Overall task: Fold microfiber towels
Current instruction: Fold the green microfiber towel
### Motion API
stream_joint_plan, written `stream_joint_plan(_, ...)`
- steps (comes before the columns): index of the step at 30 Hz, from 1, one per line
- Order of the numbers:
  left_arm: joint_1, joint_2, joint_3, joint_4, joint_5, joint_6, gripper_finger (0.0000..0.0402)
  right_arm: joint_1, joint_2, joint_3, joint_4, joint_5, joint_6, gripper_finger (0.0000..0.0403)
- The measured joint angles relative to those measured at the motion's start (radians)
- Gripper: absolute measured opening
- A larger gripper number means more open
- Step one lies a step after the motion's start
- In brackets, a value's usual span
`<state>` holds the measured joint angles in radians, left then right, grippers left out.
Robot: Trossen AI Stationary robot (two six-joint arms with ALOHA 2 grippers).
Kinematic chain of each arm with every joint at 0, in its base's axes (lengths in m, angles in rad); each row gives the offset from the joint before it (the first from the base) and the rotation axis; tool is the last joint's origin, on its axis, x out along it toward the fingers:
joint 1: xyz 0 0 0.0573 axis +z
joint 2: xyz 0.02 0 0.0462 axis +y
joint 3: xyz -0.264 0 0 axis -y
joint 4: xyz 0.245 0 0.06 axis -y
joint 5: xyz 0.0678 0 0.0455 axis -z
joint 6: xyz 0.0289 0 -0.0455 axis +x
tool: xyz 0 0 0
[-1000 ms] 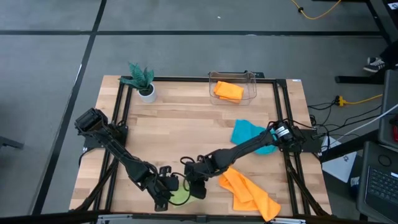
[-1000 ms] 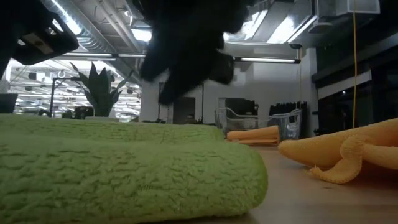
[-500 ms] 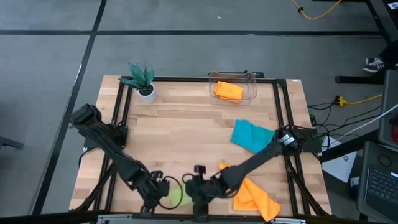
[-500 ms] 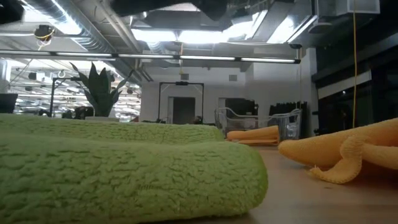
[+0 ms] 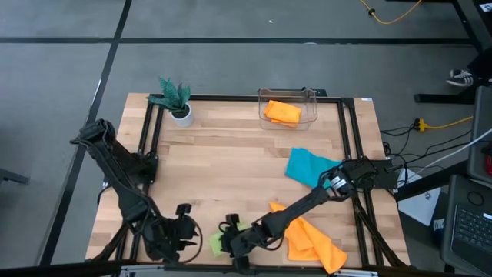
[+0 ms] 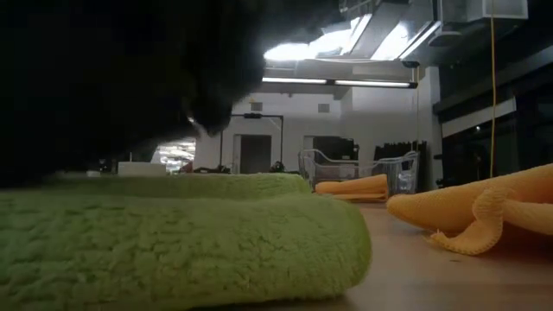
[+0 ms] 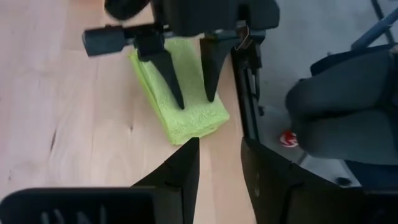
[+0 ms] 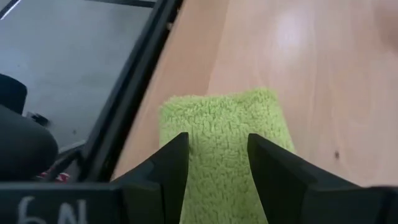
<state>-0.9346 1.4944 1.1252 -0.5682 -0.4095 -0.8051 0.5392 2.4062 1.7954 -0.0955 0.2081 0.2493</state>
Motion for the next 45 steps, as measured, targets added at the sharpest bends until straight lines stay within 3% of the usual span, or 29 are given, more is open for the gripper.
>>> stream_joint_plan(8, -0.012, 0.022, 0.0, 0.0, -0.036, 0.004, 0.011, -0.013, 0.014, 0.0, -0.02, 0.0, 0.001, 0.0167)
stream_joint_plan(15, -0.012, 0.022, 0.0, 0.0, -0.045, 0.004, 0.011, -0.021, -0.138, 0.034, -0.187, -0.001, -0.112, 0.0167)
stream_joint_plan(19, -0.015, 0.022, 0.0, 0.0, -0.045, 0.02, 0.011, -0.025, -0.155, 0.029, -0.27, -0.11, -0.28, 0.0167)
stream_joint_plan(23, -0.028, 0.022, 0.0, 0.001, -0.037, 0.064, 0.011, -0.053, -0.141, 0.013, -0.177, -0.274, -0.313, 0.0167)
stream_joint_plan(33, -0.048, 0.022, 0.0, 0.011, -0.036, 0.056, 0.011, -0.099, -0.092, -0.175, 0.07, -0.374, -0.332, 0.0167)
stream_joint_plan(36, -0.048, 0.022, 0.0, 0.008, -0.036, 0.056, 0.011, -0.104, -0.09, -0.248, 0.178, -0.368, -0.303, 0.0167)
stream_joint_plan(39, -0.048, 0.022, 0.0, 0.006, -0.047, 0.056, 0.011, -0.103, -0.094, -0.332, 0.297, -0.299, -0.249, 0.0167)
stream_joint_plan(45, -0.045, 0.022, 0.0, 0.0, -0.053, 0.056, 0.011, -0.105, -0.1, -0.444, 0.442, 0.001, -0.075, 0.0167)
